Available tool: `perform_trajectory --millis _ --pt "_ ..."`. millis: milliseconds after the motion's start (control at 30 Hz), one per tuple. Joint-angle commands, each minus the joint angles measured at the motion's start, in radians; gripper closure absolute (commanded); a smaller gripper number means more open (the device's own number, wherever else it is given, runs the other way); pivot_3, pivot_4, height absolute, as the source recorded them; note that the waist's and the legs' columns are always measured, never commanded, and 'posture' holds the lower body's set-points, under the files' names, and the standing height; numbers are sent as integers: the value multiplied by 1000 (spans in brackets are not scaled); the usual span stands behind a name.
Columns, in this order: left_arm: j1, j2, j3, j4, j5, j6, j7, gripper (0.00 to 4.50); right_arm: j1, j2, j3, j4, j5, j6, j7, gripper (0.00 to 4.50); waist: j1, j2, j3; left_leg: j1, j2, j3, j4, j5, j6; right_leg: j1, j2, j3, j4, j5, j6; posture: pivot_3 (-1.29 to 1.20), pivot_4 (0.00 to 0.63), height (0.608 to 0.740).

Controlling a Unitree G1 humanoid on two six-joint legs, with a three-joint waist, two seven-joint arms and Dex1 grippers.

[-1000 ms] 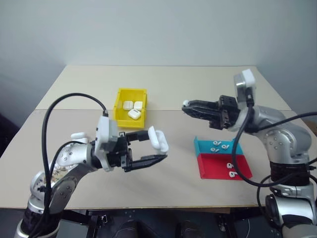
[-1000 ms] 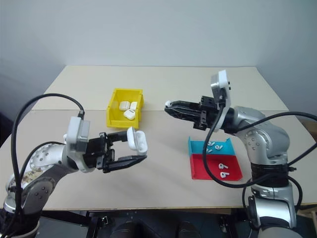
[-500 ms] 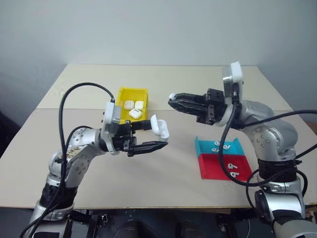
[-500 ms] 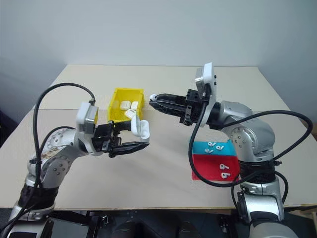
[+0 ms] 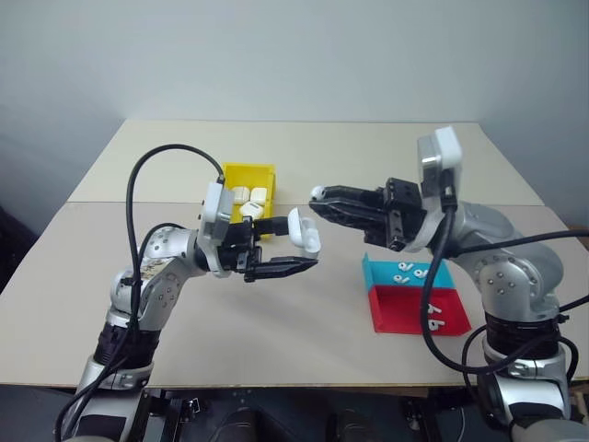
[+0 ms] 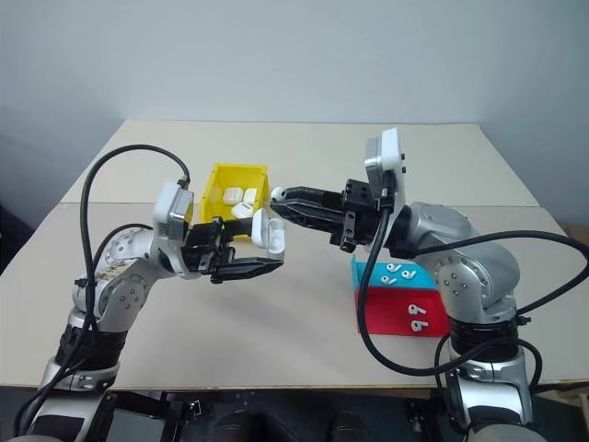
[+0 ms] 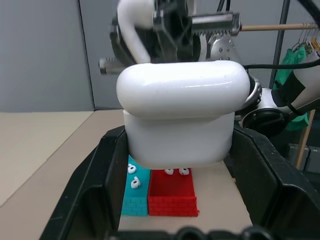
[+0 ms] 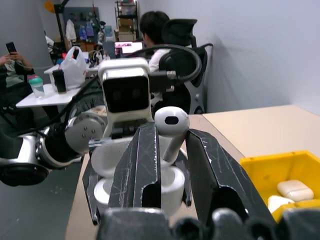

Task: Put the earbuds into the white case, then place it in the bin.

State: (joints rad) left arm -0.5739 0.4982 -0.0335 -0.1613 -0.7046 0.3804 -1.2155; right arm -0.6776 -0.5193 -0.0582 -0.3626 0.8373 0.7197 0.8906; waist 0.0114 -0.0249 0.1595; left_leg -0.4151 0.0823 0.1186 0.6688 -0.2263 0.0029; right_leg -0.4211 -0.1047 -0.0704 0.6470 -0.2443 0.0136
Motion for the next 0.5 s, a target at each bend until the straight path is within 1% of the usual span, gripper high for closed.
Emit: perform_trajectory --millis 33,500 --pt "-27 -18 8 -8 -13 -18 -20 1728 12 -10 -2 -41 -19 -30 -13 3907 0 0 0 0 0 0 0 0 0 0 0 0 0 0 0 0 150 740" --pt "-53 -81 -25 19 14 -21 -18 1728 70 -63 -32 -94 -18 -40 -9 3907 1 0 0 0 0 0 0 0 0 0 0 0 0 0 0 0 150 740"
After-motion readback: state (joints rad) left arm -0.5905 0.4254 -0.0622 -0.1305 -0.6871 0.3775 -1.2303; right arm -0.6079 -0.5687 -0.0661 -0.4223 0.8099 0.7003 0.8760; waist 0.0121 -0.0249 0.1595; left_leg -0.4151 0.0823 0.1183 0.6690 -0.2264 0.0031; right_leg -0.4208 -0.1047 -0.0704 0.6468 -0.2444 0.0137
